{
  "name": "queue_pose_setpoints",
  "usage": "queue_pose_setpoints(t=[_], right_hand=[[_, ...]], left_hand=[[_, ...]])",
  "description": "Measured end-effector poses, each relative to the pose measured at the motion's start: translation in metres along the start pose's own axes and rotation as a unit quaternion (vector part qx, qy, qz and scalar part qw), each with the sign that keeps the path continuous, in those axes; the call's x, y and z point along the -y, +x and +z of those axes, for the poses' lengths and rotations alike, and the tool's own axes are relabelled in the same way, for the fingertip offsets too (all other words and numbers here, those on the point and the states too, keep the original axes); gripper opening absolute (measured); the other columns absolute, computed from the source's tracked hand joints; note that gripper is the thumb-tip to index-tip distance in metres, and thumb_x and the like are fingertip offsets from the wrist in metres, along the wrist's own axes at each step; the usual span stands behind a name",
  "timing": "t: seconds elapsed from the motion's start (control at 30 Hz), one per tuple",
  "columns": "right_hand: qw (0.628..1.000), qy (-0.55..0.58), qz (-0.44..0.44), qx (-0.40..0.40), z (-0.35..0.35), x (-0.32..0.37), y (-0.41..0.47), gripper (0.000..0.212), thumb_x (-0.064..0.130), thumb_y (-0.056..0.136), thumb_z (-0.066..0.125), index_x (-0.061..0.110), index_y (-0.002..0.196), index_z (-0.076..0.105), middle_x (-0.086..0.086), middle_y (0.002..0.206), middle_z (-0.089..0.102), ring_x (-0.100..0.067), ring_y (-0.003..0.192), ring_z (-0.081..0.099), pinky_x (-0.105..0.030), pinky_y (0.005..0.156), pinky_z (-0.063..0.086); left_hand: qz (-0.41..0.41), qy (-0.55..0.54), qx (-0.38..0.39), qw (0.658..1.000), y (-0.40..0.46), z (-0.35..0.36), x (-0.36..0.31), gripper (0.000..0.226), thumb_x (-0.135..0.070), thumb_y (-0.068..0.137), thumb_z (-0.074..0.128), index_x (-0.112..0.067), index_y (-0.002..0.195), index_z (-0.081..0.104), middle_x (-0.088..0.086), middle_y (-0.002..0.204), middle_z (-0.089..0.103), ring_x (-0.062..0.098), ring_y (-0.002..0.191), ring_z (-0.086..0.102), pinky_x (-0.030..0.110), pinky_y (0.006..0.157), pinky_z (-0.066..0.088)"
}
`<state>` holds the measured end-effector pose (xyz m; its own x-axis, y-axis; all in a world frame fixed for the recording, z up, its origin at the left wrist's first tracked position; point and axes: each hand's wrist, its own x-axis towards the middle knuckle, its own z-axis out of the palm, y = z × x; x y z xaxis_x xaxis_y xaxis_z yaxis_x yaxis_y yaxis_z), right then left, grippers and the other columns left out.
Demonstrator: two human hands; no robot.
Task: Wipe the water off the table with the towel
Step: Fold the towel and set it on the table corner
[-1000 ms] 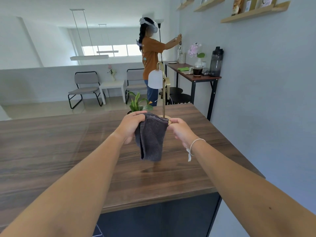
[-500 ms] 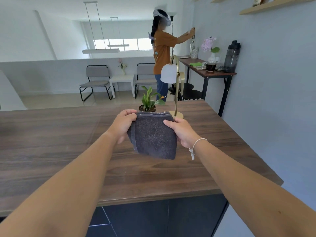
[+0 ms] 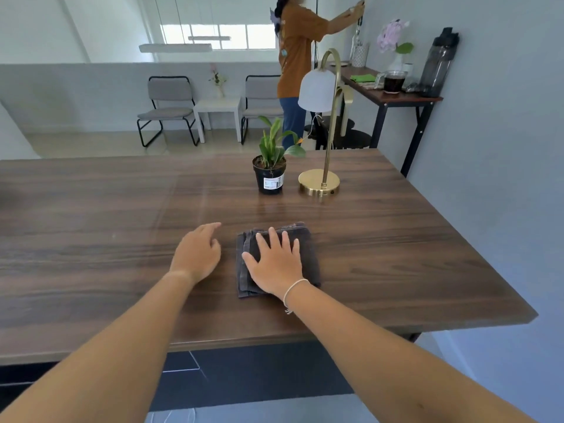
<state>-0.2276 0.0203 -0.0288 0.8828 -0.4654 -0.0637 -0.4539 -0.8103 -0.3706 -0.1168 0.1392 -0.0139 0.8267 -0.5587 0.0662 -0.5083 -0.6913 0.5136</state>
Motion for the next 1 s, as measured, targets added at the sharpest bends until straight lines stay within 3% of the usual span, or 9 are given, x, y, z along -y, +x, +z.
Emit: queue_pose_setpoints(t=[0.2,0.5,0.7,1.0], right_hand=[[0.999,-0.035,0.012,-0.014,0.011,-0.002,0.023,0.067,0.058,0.094,0.023,0.027,0.153,0.013,-0.003,0.163,0.000,-0.032,0.149,-0.006,-0.054,0.117,-0.008],[0.999,-0.036,0.005,-0.012,0.003,-0.021,0.027,0.063,0.060,0.094,0.024,0.034,0.151,0.019,0.004,0.163,0.006,-0.030,0.149,-0.005,-0.057,0.116,-0.008],[0.996,-0.048,0.070,-0.022,-0.025,-0.090,0.013,0.062,0.061,0.093,0.022,0.036,0.150,0.019,0.007,0.162,0.006,-0.030,0.149,-0.004,-0.060,0.115,-0.006],[0.982,-0.072,0.172,-0.041,-0.073,-0.222,-0.047,0.060,0.061,0.094,0.021,0.039,0.149,0.017,0.011,0.162,0.006,-0.028,0.149,0.000,-0.058,0.116,-0.001]], left_hand=[[0.000,0.103,0.022,0.994,-0.002,0.008,0.021,0.050,-0.028,0.099,0.033,-0.020,0.148,0.028,0.006,0.159,0.020,0.029,0.147,0.015,0.043,0.119,0.010],[-0.001,0.155,0.038,0.987,-0.005,0.016,0.023,0.050,-0.031,0.099,0.031,-0.022,0.148,0.029,0.005,0.159,0.021,0.030,0.147,0.016,0.045,0.119,0.012],[0.001,0.140,0.032,0.990,-0.010,0.021,0.008,0.049,-0.028,0.099,0.035,-0.019,0.147,0.033,0.006,0.158,0.024,0.031,0.146,0.019,0.046,0.118,0.013],[0.058,0.077,0.053,0.994,-0.022,0.062,-0.071,0.051,-0.030,0.099,0.036,-0.019,0.148,0.031,0.005,0.159,0.021,0.029,0.148,0.015,0.043,0.119,0.009]])
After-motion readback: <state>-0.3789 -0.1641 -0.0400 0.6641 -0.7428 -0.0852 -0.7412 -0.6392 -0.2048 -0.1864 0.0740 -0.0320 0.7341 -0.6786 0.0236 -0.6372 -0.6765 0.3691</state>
